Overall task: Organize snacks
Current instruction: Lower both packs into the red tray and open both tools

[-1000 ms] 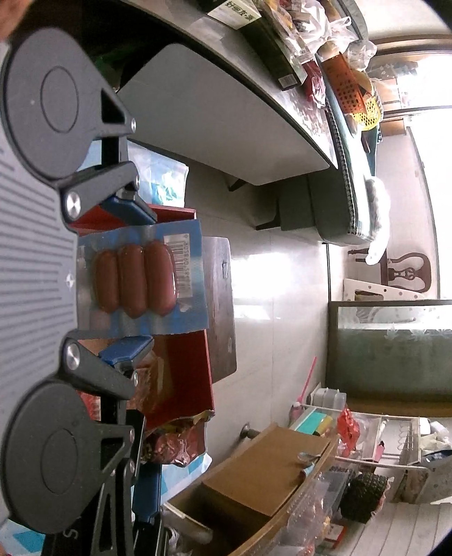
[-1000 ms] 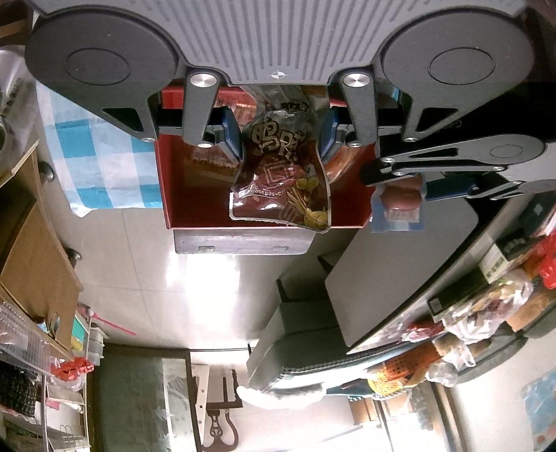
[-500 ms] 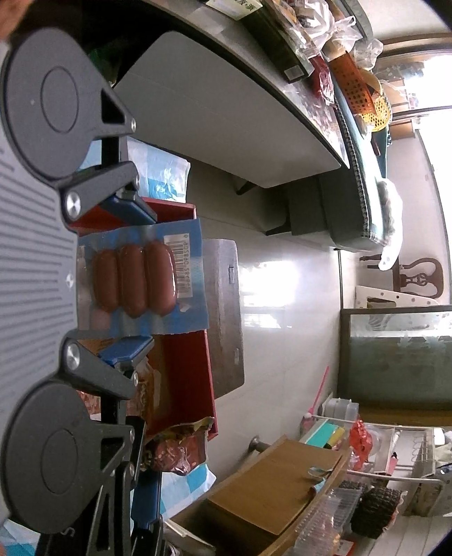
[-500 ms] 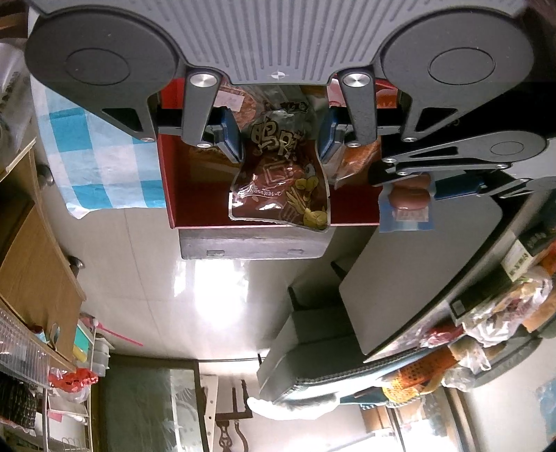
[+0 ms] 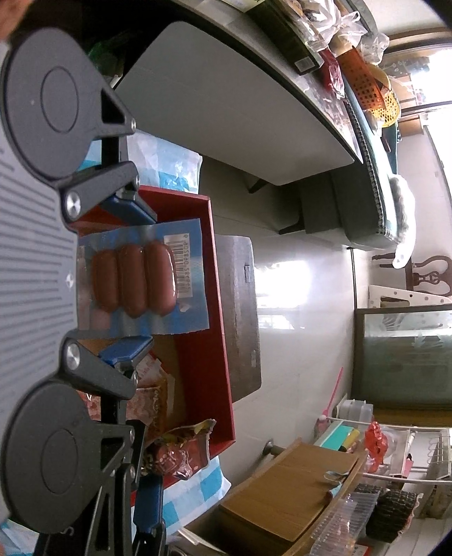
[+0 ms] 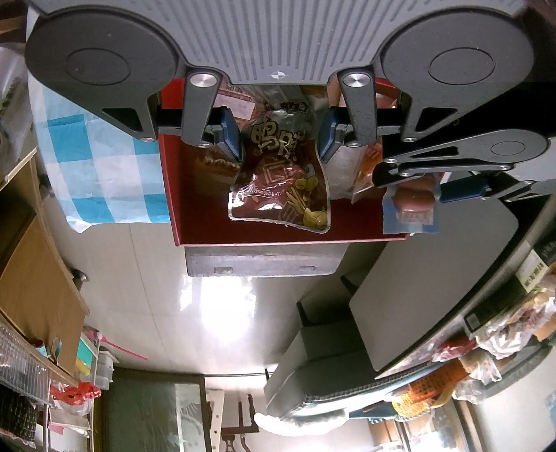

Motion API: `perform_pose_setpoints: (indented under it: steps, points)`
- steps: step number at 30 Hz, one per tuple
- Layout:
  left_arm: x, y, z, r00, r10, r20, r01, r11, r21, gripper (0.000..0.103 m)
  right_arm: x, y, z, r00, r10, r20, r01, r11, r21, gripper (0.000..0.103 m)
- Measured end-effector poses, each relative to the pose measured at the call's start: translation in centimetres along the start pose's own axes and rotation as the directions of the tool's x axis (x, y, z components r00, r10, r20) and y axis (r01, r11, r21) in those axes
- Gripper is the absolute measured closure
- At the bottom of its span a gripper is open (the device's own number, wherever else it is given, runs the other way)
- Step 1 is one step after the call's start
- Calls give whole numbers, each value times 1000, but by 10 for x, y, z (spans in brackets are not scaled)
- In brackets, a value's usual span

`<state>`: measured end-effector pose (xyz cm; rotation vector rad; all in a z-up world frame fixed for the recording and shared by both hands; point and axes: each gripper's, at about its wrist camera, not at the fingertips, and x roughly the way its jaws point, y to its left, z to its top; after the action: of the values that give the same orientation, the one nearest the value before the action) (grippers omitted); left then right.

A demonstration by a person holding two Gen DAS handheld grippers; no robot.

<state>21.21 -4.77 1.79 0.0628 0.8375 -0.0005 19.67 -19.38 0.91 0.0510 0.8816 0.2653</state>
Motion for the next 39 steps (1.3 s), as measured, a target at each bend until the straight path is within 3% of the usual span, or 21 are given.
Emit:
perform_pose_setpoints:
  steps: [39]
  points:
    - [34,-5,-14,996,45,-72,-43,999,29,41,33,3,-7,996,-46,-75,44,998,-35,46]
